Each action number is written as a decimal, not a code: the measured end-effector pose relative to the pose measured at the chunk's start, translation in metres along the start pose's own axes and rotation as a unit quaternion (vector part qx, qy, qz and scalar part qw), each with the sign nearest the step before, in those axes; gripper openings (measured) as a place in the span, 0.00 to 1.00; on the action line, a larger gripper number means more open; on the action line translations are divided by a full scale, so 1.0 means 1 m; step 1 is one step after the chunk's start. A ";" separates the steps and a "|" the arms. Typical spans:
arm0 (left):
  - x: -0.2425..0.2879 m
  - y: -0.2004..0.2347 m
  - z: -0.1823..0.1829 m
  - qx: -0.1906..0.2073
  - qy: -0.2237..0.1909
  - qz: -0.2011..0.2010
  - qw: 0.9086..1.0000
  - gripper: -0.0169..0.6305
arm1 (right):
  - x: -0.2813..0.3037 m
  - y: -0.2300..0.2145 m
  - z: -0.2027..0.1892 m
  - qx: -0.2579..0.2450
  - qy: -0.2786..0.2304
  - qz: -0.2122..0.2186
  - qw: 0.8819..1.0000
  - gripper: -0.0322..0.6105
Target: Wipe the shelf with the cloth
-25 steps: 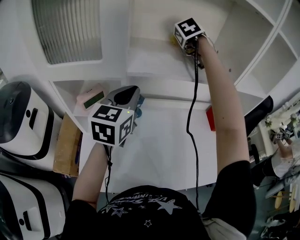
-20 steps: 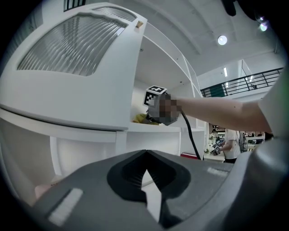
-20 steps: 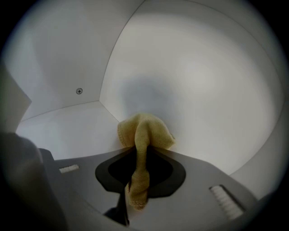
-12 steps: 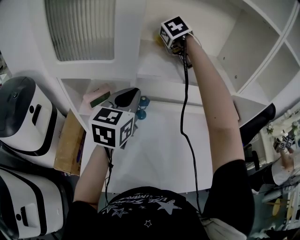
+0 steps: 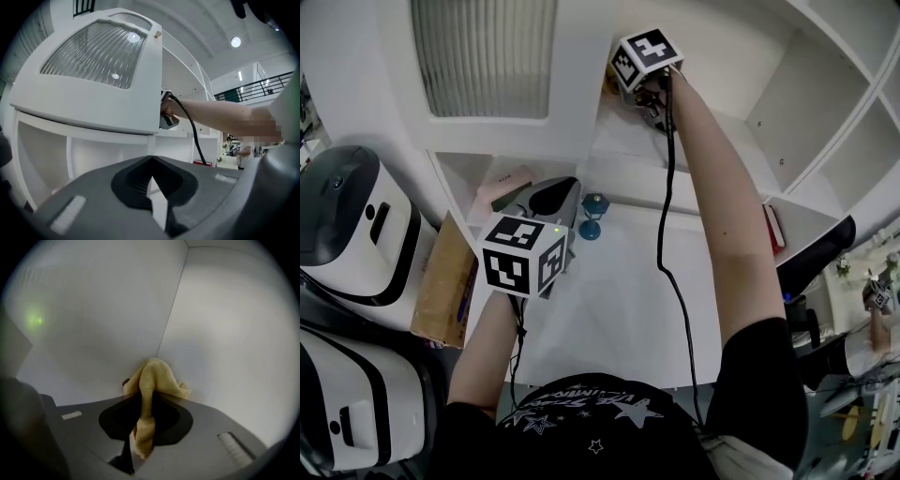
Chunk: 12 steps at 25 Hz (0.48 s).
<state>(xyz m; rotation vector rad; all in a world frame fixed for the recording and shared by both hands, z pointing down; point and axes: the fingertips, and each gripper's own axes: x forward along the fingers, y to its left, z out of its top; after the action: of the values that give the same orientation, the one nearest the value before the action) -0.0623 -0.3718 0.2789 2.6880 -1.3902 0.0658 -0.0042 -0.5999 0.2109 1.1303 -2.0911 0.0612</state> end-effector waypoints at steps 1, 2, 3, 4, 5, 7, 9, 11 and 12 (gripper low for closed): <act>-0.001 0.002 0.000 -0.001 -0.001 0.001 1.000 0.03 | 0.000 0.003 0.002 0.004 -0.004 0.008 1.000 0.18; -0.002 0.003 0.001 -0.001 -0.002 0.003 1.000 0.03 | 0.000 0.006 0.003 0.005 -0.006 0.012 1.000 0.18; -0.003 0.004 0.001 -0.002 -0.003 0.003 1.000 0.03 | 0.000 0.007 0.004 0.004 -0.008 0.012 1.000 0.18; -0.003 0.004 0.001 -0.003 -0.003 0.003 1.000 0.03 | -0.001 0.007 0.004 0.003 -0.009 0.010 1.000 0.18; -0.003 0.003 0.001 -0.004 -0.003 0.002 1.000 0.03 | -0.001 0.007 0.004 0.003 -0.011 0.009 1.000 0.18; -0.003 0.000 0.001 -0.003 -0.002 0.000 1.000 0.03 | -0.002 0.006 0.003 0.007 -0.017 0.006 1.000 0.18; -0.003 -0.001 0.000 -0.002 0.000 -0.002 1.000 0.03 | -0.005 0.004 0.003 0.013 -0.025 0.002 1.000 0.18; -0.002 -0.002 -0.001 0.000 0.002 -0.004 1.000 0.03 | -0.009 0.002 0.002 0.020 -0.034 -0.001 0.999 0.18; -0.002 -0.003 -0.001 0.001 0.003 -0.006 1.000 0.03 | -0.012 0.000 0.002 0.025 -0.037 0.000 0.999 0.18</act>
<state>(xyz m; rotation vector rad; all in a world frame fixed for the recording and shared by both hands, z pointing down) -0.0612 -0.3687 0.2795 2.6957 -1.3741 0.0746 -0.0015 -0.5921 0.2020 1.1791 -2.1654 0.0713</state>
